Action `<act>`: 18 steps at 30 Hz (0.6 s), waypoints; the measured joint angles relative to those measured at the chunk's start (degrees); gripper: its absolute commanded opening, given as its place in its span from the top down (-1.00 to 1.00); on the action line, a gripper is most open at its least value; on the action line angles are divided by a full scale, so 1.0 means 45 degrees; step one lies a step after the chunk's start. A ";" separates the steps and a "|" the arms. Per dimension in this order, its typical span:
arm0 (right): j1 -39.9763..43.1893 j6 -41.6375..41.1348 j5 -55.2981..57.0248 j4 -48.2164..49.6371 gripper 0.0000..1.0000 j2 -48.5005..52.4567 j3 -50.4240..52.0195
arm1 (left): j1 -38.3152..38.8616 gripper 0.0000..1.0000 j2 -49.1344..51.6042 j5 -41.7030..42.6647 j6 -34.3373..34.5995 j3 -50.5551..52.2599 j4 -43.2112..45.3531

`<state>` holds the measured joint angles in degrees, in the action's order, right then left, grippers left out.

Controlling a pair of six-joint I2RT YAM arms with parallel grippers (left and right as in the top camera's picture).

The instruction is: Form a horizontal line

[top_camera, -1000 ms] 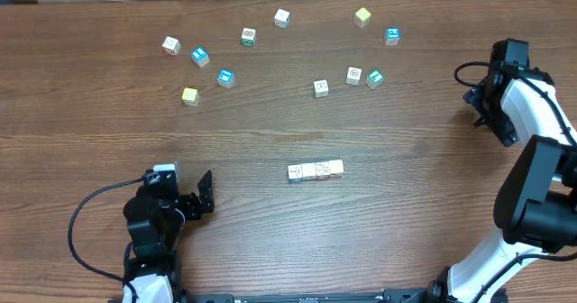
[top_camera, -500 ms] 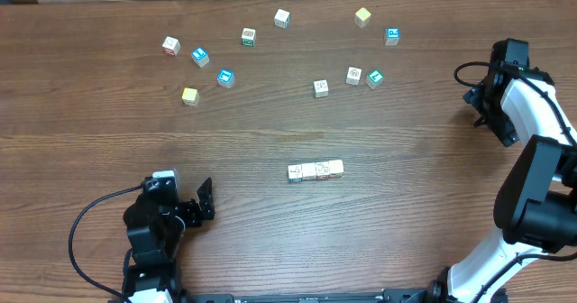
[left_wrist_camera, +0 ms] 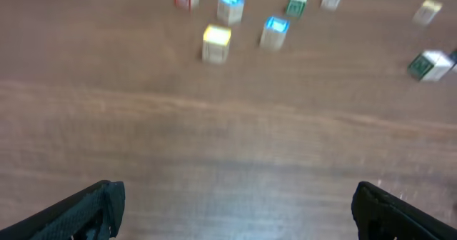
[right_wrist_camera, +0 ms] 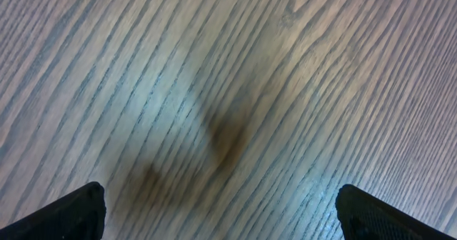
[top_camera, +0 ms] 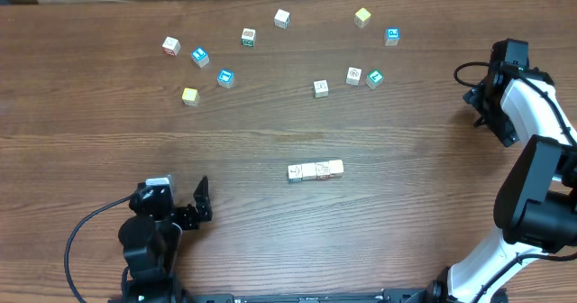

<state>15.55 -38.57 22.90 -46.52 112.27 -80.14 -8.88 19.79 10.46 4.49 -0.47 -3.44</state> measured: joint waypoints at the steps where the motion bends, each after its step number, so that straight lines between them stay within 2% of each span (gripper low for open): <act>1: 0.0000 0.0000 0.0000 -0.0005 -1.00 0.0000 0.0000 | 0.0000 -0.99 -0.0078 0.0000 0.0000 0.0000 -0.0005; 8: 0.0000 0.0005 0.0000 0.0005 -1.00 0.0000 0.0000 | 0.0092 -0.99 -0.0578 -0.0015 0.0000 0.0000 -0.0010; 18: 0.0000 0.0000 -0.0005 0.0000 -1.00 0.0000 0.0000 | 0.0661 -0.99 -0.2730 -0.0102 -0.0049 0.0000 -0.0010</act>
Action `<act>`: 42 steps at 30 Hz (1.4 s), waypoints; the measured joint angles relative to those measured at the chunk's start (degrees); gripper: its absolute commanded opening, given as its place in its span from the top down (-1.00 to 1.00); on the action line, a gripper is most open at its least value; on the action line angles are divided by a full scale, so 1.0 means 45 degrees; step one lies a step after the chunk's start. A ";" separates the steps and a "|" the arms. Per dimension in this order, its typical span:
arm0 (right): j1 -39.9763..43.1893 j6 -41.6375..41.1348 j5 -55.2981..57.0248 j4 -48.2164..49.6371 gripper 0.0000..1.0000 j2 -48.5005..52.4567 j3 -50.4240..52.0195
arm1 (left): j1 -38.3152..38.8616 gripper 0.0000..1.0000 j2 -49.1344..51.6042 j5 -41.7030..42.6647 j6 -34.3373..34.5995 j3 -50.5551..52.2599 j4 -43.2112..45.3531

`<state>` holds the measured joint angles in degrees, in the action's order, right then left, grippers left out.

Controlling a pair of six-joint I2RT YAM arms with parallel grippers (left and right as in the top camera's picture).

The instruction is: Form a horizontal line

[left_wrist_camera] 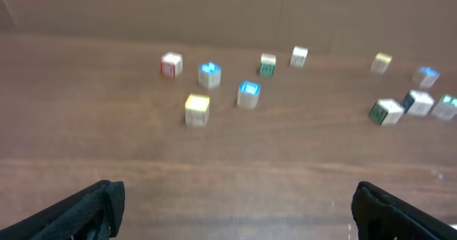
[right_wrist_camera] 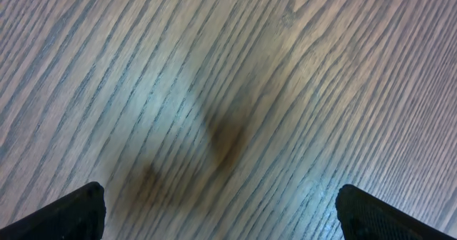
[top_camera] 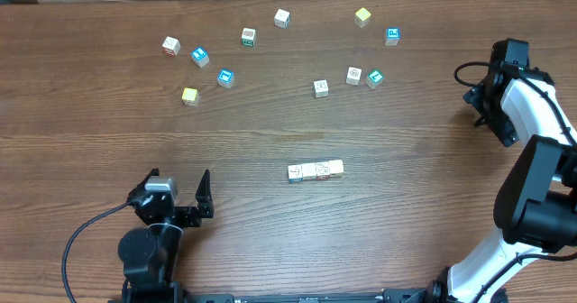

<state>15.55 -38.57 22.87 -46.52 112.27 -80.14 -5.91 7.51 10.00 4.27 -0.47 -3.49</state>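
Note:
A row of three pale cubes (top_camera: 315, 170) lies side by side mid-table, running left to right. Loose cubes are scattered across the far half: a yellow one (top_camera: 189, 96) (left_wrist_camera: 197, 109), blue ones (top_camera: 225, 78) (left_wrist_camera: 248, 94), a red-marked one (top_camera: 170, 45) (left_wrist_camera: 171, 65), and several more toward the right (top_camera: 353, 75). My left gripper (top_camera: 178, 198) (left_wrist_camera: 232, 215) is open near the front left, holding nothing. My right gripper (top_camera: 480, 105) (right_wrist_camera: 221, 211) is open over bare wood at the far right.
The wooden table (top_camera: 406, 204) carries only the cubes. A black cable (top_camera: 86, 240) loops by the left arm base. The right arm (top_camera: 541, 168) rises along the right edge.
My left gripper has tilted up and shifted slightly: its camera now sees the scattered cubes farther down the frame and the table's far edge. The right arm has not moved.

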 measured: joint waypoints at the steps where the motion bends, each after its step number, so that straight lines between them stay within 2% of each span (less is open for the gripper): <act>1: 0.0000 0.0000 0.0000 0.0000 -1.00 0.0000 0.0000 | 0.0000 -0.99 -0.0194 -0.0005 0.0000 0.0000 0.0000; 9: 0.0000 0.0000 0.0000 -0.0005 -1.00 0.0000 0.0000 | 0.0015 -0.99 -0.1418 -0.0063 -0.0010 0.0000 0.0000; 27: -0.0005 0.0000 0.0005 0.0000 -1.00 0.0000 0.0000 | 0.0015 -0.99 -0.1457 -0.1049 -0.0345 0.0000 -0.0092; 42: -0.0049 0.0005 0.0010 0.0000 -1.00 0.0000 0.0000 | 0.0015 -0.99 -0.1457 -0.1146 -0.0345 0.0000 -0.0097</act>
